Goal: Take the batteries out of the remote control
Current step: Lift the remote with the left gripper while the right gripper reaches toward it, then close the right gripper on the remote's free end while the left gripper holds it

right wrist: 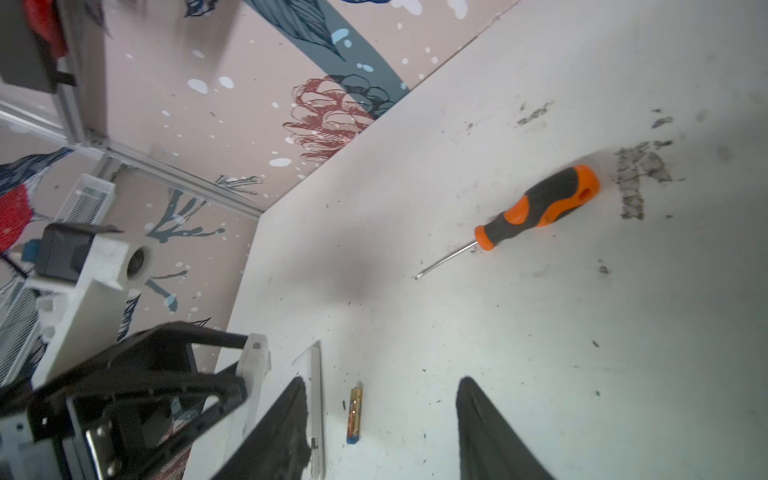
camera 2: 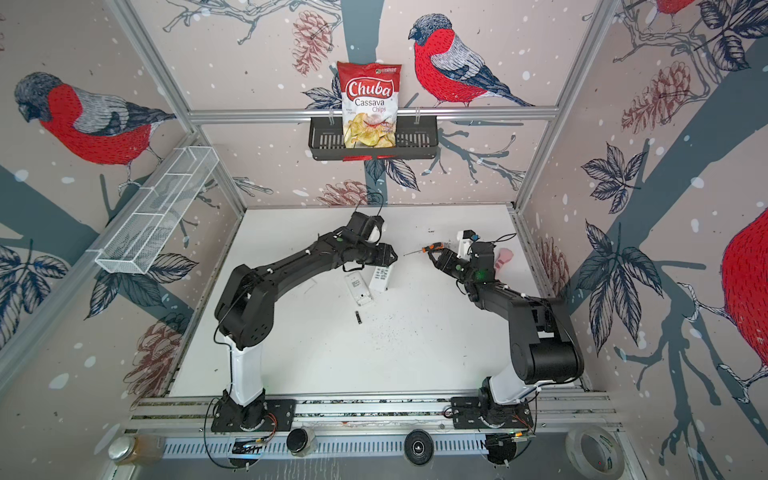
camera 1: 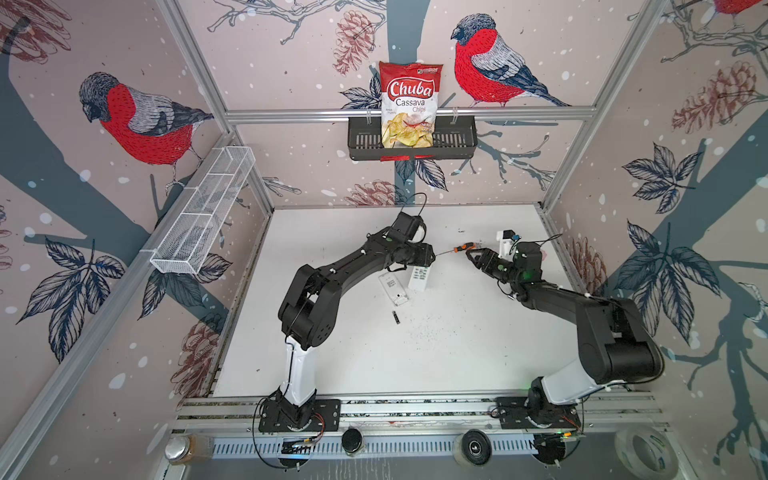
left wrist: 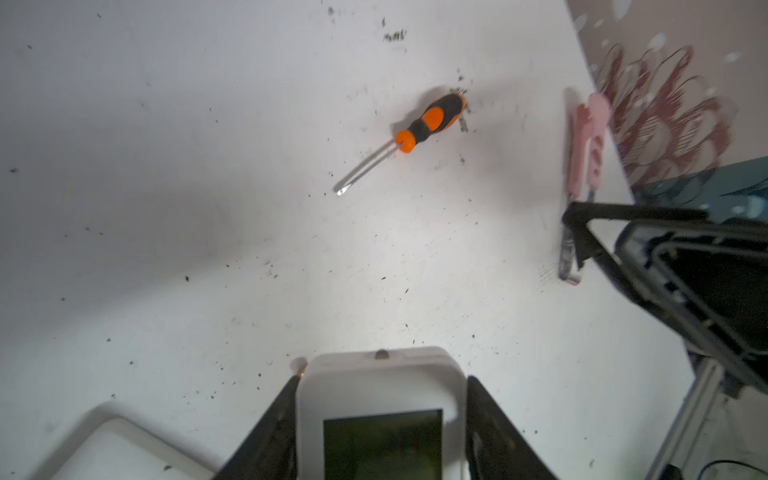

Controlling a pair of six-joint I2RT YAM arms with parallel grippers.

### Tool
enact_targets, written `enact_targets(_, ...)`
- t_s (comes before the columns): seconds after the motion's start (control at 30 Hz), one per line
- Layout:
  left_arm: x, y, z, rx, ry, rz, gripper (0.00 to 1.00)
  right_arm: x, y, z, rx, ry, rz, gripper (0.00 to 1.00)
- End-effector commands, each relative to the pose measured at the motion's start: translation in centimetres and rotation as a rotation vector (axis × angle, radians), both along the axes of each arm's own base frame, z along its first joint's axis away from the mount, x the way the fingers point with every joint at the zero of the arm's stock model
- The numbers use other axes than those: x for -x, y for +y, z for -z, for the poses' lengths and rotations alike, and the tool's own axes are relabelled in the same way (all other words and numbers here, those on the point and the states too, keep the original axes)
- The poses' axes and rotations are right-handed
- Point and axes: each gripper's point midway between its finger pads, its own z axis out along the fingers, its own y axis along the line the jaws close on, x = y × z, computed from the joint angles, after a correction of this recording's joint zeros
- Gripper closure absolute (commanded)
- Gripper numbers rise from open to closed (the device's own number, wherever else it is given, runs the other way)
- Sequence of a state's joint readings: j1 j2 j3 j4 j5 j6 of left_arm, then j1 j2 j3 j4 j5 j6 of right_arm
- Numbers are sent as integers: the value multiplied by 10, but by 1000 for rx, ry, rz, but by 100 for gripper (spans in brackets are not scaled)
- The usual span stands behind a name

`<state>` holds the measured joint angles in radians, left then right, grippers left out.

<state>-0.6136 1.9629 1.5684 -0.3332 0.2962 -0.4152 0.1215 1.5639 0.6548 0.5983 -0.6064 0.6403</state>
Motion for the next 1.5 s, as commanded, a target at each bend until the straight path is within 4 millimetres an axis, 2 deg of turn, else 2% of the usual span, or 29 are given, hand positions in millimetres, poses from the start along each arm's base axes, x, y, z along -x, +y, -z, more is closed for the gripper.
enact_targets(0.0, 0, -1, -36, 141, -54, 77, 52, 8, 19, -40, -108, -158, -122, 41)
enact_targets(0.23, -9, 22, -68, 275, -84, 114, 51, 22, 52, -59, -120, -225, -276, 32)
enact_targets(0.33, -10, 28, -80, 343, -99, 133, 51, 27, 67, -68, -116, -262, -335, 24)
enact_targets(0.47, -7, 31, -94, 409, -115, 167, 50, 39, 85, -82, -155, -312, -430, 26)
enact_targets(0.63, 2, 28, -109, 510, -111, 223, 50, 55, 104, -94, -176, -363, -517, 22)
enact_targets(0.67, 3, 28, -112, 526, -114, 233, 50, 57, 109, -96, -176, -370, -529, 14)
enact_targets(0.7, 5, 27, -115, 543, -115, 245, 50, 58, 112, -96, -178, -372, -537, 0)
enact_targets(1.03, 13, 20, -132, 653, -118, 319, 50, 57, 137, -112, -249, -393, -573, 3)
enact_targets(1.13, 13, 17, -136, 690, -113, 342, 50, 58, 140, -118, -279, -408, -582, 5)
enact_targets(1.47, 12, 9, -142, 796, -86, 405, 51, 55, 147, -119, -301, -402, -611, 12)
